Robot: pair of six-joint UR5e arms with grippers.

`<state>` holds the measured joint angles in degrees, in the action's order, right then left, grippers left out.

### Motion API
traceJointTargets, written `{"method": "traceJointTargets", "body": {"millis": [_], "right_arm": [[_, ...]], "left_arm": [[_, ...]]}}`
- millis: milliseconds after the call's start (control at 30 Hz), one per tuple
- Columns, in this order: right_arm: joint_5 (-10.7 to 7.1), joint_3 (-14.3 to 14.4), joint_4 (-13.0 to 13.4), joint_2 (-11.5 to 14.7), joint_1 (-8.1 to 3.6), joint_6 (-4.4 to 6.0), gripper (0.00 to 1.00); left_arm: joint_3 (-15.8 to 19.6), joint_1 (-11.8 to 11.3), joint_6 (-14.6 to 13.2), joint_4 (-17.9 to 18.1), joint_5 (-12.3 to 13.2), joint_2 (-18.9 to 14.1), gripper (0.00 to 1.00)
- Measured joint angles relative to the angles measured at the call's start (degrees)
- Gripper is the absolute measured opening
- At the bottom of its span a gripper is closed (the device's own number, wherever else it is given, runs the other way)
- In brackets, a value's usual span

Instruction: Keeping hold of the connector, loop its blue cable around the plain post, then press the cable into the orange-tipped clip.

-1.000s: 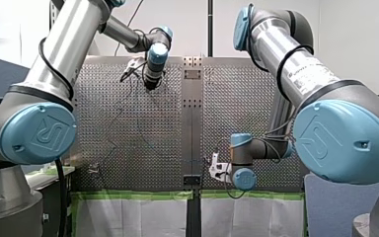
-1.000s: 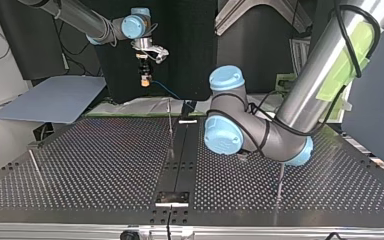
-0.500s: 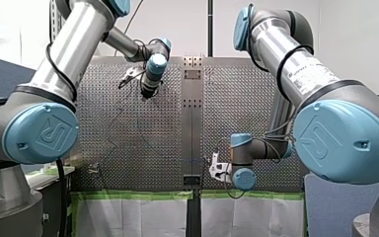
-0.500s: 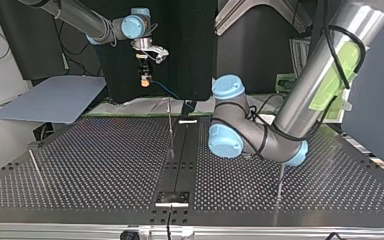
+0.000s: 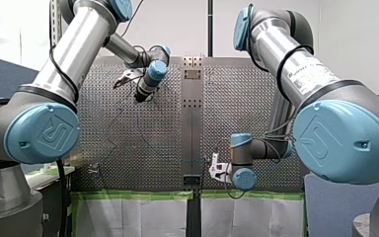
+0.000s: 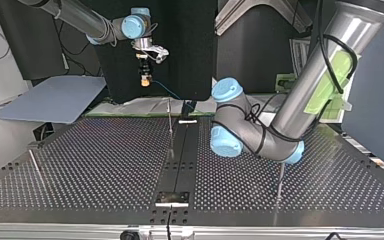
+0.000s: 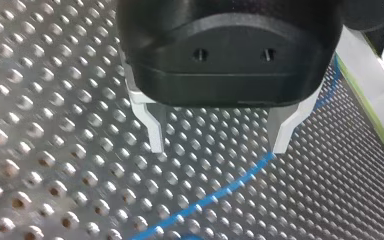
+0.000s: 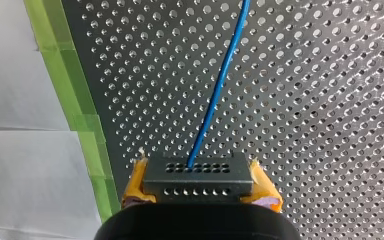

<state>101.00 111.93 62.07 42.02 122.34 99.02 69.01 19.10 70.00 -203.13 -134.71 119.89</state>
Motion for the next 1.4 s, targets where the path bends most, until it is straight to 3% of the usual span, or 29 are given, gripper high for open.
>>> {"method": "traceJointTargets", "body": {"millis": [167,300,833,1100,1400], "right_arm": [[0.00,0.0,-0.1,0.0,0.00,-0.01,0.00],[0.00,0.0,-0.2,0.0,0.01,0.01,0.00],[0.00,0.0,-0.3,0.0,0.10,0.13,0.00],[0.00,0.1,-0.4,0.0,0.14,0.14,0.00],[0.04,0.1,-0.3,0.0,0.14,0.13,0.00]], "left_arm": [[2.4,-0.5,-1.4,2.3,-2.2,0.0,1.00],[3.8,-0.5,-1.5,3.5,-2.4,-0.1,1.00],[5.5,0.7,-1.2,4.5,0.5,1.6,1.00],[6.9,0.0,0.4,4.2,4.3,1.6,1.00],[7.2,-0.5,1.0,4.0,5.8,2.1,1.00]]}}
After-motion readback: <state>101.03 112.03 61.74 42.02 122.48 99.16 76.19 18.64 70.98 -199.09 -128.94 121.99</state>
